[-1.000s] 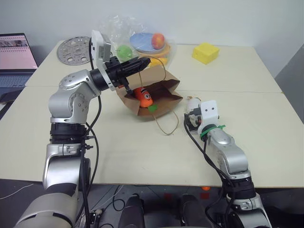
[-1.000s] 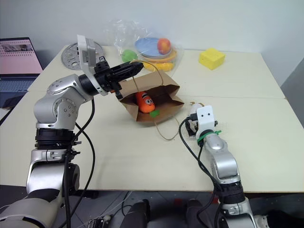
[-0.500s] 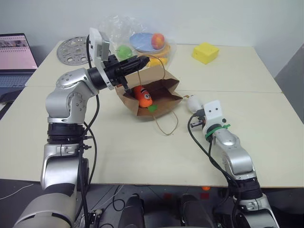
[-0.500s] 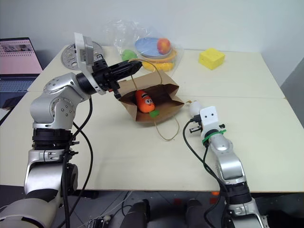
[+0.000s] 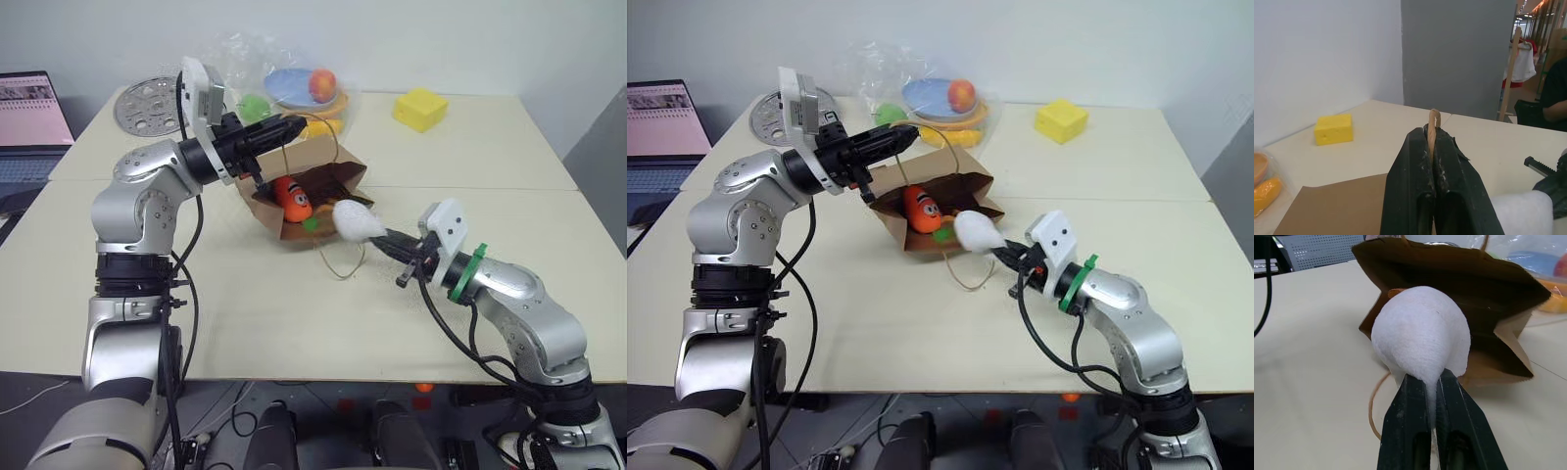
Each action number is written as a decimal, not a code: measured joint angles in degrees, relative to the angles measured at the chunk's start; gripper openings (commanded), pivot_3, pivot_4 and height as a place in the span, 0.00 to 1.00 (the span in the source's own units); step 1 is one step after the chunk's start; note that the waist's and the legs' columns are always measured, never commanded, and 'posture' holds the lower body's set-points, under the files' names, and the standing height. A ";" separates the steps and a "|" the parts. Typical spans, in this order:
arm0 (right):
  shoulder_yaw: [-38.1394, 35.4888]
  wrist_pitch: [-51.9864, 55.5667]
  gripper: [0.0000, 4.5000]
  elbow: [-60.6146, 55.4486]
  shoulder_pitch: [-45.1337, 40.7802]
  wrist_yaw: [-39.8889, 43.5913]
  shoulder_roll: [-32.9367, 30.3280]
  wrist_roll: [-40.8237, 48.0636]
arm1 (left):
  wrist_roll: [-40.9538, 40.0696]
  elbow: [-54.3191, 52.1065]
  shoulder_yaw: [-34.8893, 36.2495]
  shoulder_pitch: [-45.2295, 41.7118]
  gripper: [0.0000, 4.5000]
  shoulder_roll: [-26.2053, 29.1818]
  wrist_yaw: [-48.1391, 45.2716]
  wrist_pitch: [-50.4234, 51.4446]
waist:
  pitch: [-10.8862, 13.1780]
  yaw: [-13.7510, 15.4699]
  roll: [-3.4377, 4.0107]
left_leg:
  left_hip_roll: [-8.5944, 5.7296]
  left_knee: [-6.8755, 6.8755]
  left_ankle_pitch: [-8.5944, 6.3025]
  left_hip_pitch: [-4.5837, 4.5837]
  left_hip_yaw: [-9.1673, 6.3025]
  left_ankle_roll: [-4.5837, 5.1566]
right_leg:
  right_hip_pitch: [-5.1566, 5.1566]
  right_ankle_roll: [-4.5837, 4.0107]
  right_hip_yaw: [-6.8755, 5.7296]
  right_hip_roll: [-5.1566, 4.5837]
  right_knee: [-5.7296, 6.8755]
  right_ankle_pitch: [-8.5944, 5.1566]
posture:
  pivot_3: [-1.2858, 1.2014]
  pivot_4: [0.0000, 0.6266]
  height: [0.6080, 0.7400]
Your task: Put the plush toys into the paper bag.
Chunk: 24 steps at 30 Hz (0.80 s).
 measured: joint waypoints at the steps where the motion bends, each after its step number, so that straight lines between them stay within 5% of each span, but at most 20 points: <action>1: 1.77 -0.47 0.01 2.15 -1.63 -1.15 1.52 -1.37 | 0.01 0.03 -0.01 -0.06 0.00 0.01 -0.03 0.00 | 0.00 -0.13 0.00 | 0.01 0.01 0.00 0.01 0.00 0.00 | 0.00 0.01 0.00 0.01 0.00 0.00 | 0.52 0.24 1.00; 24: 1.25 -12.11 0.01 54.35 -33.32 -11.96 19.23 -11.49 | -0.34 -2.24 -0.26 0.30 0.00 0.07 -0.38 1.72 | 0.01 0.02 0.01 | 0.00 -0.13 0.00 -0.01 -0.01 0.00 | -0.08 -0.05 -0.04 0.00 0.06 0.03 | 0.52 0.24 1.00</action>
